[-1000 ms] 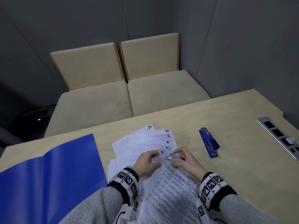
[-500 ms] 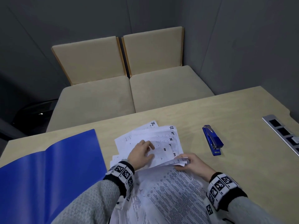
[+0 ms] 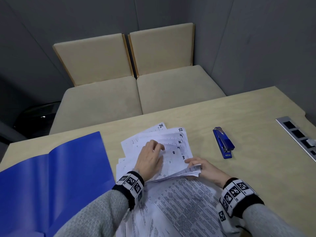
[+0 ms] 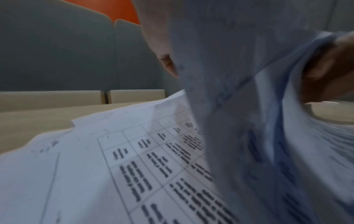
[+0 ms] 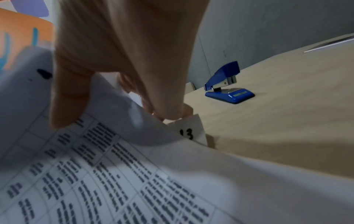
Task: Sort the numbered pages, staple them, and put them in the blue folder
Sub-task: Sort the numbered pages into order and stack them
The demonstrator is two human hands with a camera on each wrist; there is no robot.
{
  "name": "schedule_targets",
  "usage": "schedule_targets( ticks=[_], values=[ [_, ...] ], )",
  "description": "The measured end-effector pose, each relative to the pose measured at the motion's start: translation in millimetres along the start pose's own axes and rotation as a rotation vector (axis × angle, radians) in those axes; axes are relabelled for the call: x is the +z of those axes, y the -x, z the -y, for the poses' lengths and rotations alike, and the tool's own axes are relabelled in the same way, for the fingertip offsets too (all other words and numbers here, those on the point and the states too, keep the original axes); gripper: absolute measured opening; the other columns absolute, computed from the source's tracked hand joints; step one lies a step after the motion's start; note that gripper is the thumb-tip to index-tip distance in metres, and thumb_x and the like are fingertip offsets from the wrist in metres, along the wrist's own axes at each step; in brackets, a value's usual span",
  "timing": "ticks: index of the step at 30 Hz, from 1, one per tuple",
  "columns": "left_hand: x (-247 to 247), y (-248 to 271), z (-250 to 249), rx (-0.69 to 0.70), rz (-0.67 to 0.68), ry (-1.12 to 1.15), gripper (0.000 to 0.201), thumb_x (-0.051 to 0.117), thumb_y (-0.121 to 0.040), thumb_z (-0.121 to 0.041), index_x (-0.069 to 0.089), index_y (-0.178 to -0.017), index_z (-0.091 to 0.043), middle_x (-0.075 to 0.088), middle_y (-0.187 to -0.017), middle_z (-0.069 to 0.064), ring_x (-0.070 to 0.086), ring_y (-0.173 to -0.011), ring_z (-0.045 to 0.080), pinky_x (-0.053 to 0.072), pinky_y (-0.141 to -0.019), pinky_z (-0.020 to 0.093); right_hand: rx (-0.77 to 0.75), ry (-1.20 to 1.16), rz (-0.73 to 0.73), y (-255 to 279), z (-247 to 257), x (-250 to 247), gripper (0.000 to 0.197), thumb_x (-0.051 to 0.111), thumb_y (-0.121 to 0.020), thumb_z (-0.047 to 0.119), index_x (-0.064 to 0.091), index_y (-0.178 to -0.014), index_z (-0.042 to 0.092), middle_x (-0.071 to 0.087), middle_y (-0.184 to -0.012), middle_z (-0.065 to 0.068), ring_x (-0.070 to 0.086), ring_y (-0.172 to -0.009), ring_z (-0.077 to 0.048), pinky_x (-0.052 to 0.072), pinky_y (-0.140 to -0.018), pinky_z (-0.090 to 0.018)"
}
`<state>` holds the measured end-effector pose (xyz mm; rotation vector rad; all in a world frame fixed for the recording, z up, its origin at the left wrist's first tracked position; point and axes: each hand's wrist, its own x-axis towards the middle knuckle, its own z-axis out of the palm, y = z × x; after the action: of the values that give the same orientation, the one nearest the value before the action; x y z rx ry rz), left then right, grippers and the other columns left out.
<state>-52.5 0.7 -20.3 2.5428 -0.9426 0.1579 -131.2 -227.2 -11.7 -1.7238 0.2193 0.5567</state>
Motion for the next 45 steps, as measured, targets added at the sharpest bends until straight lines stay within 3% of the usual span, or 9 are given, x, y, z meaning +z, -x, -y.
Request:
schedule_targets(
  ticks=[4,8,11,15,24,28,31,36,45],
  values=[
    [5,6,-6,0.087,0.401,-0.065,0.048,0.056,-0.081,-0.052,0.047,-0.119,-0.024,0.047,-0.112,-0.003,0.042,-0.096,0.014,0.037,-0.083,0.029,0.0,0.066,0.042,3,-3,-5,0.017,0.076,-0.073,0.001,0.067,-0.073,0.015,0.045,-0.134,0.003,0.047,-0.118,-0.008,0.04,-0.082,-0.015],
    [8,-2,-2,-0.045,0.602,-0.054,0.044,0.06,-0.083,-0.044,0.051,-0.121,-0.023,0.056,-0.115,-0.003,0.045,-0.104,0.016,0.035,-0.093,0.034,-0.003,0.113,0.068,10,-2,-7,0.013,0.074,-0.076,0.005,0.071,-0.077,0.017,0.041,-0.135,0.004,0.043,-0.122,-0.005,0.032,-0.08,-0.002],
    [-2,-4,6,-0.177,0.549,0.188,0.03,0.058,-0.091,-0.033,0.06,-0.112,-0.012,0.065,-0.098,0.0,0.057,-0.088,0.017,0.043,-0.078,0.026,-0.036,0.117,0.019,16,-3,-16,0.013,0.076,-0.075,0.004,0.073,-0.079,0.016,0.039,-0.138,0.005,0.041,-0.121,-0.003,0.031,-0.093,-0.012],
    [-19,4,28,-0.384,0.414,0.33,0.011,0.061,-0.09,-0.028,0.06,-0.094,-0.018,0.045,-0.062,-0.01,0.04,-0.054,0.007,0.027,-0.051,0.018,-0.057,-0.005,-0.092,23,-7,-35,0.014,0.078,-0.07,0.005,0.076,-0.082,0.011,0.039,-0.141,0.007,0.038,-0.128,-0.009,0.029,-0.11,-0.037],
    [-35,32,70,-0.564,0.314,0.45,0.023,0.068,-0.085,-0.025,0.054,-0.068,-0.018,0.049,-0.055,0.0,0.041,-0.051,0.012,0.032,-0.053,0.026,0.043,-0.36,-0.136,34,1,-37,0.015,0.069,-0.077,-0.002,0.067,-0.091,0.001,0.069,-0.093,-0.015,0.064,-0.089,-0.027,0.054,-0.072,-0.022],
    [-38,32,68,-0.563,0.361,0.402,0.01,0.066,-0.085,-0.02,0.06,-0.077,-0.022,0.051,-0.055,-0.003,0.044,-0.05,0.009,0.035,-0.053,0.026,0.044,-0.379,-0.032,34,10,-22,0.024,0.065,-0.082,0.002,0.063,-0.106,0.004,0.072,-0.105,-0.009,0.067,-0.101,-0.023,0.049,-0.084,-0.026],
    [-39,30,61,-0.493,0.449,0.293,0.018,0.062,-0.082,-0.01,0.066,-0.094,-0.023,0.062,-0.085,0.002,0.057,-0.076,0.017,0.045,-0.07,0.029,0.012,-0.287,0.021,27,11,-11,0.015,0.067,-0.08,0.002,0.065,-0.095,0.002,0.069,-0.096,-0.009,0.064,-0.094,-0.024,0.05,-0.09,-0.032],
    [-32,19,43,-0.254,0.464,0.055,0.028,0.073,-0.075,-0.035,0.066,-0.1,-0.023,0.049,-0.112,-0.005,0.046,-0.101,0.015,0.04,-0.089,0.036,-0.01,-0.146,0.053,24,6,0,0.013,0.071,-0.08,0.007,0.065,-0.089,-0.002,0.066,-0.09,-0.012,0.06,-0.083,-0.019,0.049,-0.083,-0.037],
    [-22,11,42,-0.275,0.364,0.256,0.005,0.057,-0.077,-0.015,0.058,-0.075,-0.011,0.047,-0.08,-0.003,0.05,-0.073,0.02,0.043,-0.067,0.033,-0.071,-0.396,0.002,33,27,-26,0.045,0.076,-0.072,0.016,0.062,-0.112,0.002,0.067,-0.117,-0.01,0.061,-0.111,-0.024,0.043,-0.101,-0.038]
  ],
)
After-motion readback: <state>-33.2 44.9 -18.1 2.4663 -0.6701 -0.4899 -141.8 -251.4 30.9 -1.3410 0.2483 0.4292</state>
